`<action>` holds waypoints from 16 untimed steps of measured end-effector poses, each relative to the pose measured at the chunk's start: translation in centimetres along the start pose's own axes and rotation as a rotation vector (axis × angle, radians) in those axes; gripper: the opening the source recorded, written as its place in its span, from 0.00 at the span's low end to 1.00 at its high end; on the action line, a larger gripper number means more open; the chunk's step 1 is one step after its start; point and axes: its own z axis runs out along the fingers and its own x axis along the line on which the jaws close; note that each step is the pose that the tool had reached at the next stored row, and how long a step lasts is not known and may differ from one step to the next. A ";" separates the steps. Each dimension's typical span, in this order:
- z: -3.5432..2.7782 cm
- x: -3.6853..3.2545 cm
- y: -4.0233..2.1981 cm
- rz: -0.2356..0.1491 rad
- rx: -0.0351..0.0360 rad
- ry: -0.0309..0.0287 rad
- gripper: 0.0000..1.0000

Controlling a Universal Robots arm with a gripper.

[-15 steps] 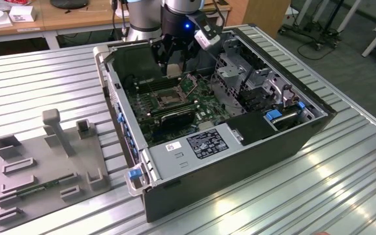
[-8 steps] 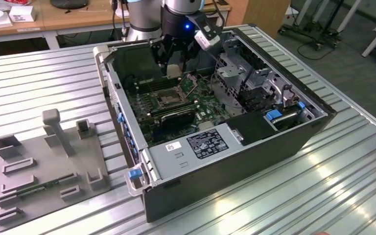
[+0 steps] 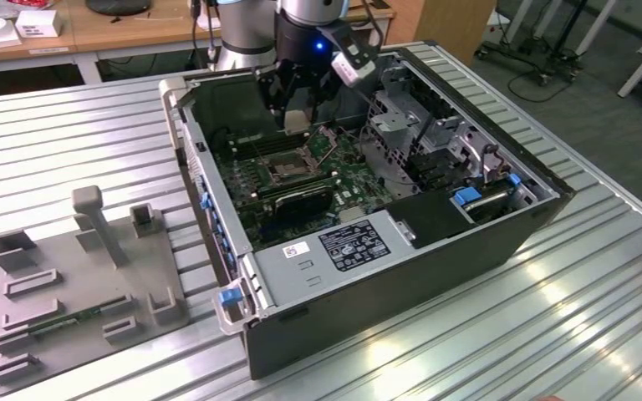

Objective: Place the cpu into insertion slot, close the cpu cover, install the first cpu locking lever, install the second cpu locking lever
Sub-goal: 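Place the cpu into insertion slot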

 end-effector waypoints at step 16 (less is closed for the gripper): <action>2.59 -0.05 -0.03 0.000 0.0000 0.0001 0.54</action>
